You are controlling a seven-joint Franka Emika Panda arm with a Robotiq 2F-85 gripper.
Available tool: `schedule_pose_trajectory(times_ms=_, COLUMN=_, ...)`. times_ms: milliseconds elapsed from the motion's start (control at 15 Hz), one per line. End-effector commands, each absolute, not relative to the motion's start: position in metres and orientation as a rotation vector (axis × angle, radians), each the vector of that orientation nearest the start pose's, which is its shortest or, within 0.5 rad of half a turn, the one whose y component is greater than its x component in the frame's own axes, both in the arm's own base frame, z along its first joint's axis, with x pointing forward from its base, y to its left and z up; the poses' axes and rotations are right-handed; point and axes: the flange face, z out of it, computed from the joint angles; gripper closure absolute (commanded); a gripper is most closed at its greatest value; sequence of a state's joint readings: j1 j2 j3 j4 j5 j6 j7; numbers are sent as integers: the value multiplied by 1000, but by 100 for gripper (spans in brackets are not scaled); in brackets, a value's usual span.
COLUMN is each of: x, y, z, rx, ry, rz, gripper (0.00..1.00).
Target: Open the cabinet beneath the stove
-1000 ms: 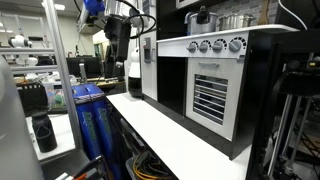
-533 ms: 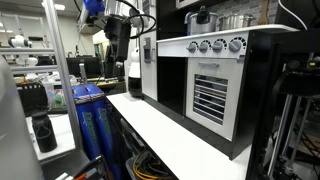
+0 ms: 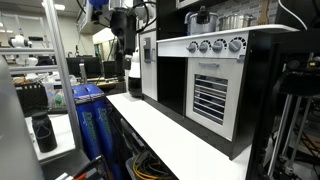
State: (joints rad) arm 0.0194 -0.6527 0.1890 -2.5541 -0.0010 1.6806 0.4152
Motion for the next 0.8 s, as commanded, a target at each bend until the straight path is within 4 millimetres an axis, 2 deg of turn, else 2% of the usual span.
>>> schedule_pose_trajectory(times_ms=0, x=327, y=46, z=484, rx=-3335, ry=528, rz=127, gripper=0)
schedule_pose_trajectory(times_ms=267, x=338, y=41, z=500, rx=-3295, ry=117, rz=22, gripper=0)
schedule_pose_trajectory(times_ms=533, x=345, y=32, z=524, rx=-3295, ry=-248, rz=24, gripper=0)
schedule_pose_trajectory(times_ms=733, x=351, y=20, z=531, rx=-3279, ry=-519, rz=27, gripper=0)
